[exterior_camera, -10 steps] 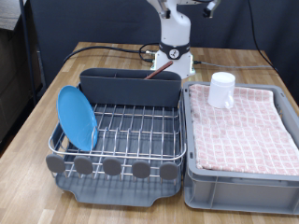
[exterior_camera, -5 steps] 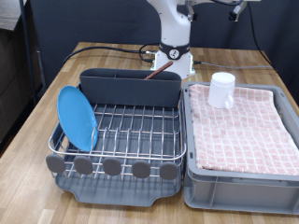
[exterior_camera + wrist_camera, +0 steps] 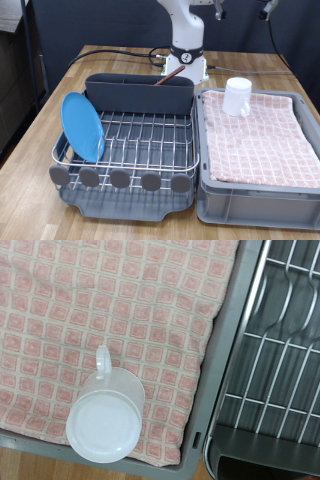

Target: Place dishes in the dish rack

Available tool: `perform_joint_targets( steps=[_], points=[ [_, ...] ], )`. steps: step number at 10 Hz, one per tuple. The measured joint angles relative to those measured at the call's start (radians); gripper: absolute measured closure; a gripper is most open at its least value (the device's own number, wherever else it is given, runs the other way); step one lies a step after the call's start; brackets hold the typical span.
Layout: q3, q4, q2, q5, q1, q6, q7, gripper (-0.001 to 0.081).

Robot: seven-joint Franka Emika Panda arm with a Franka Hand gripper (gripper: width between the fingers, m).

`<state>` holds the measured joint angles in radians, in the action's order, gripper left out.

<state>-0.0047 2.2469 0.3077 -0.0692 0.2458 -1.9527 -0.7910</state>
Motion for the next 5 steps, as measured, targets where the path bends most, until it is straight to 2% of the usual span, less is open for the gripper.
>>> perform_joint_targets(
  steps=[5],
  points=[
    [0.044,0.023,-0.027,0.013,0.008,0.034,-0.008,0.0004]
  ],
)
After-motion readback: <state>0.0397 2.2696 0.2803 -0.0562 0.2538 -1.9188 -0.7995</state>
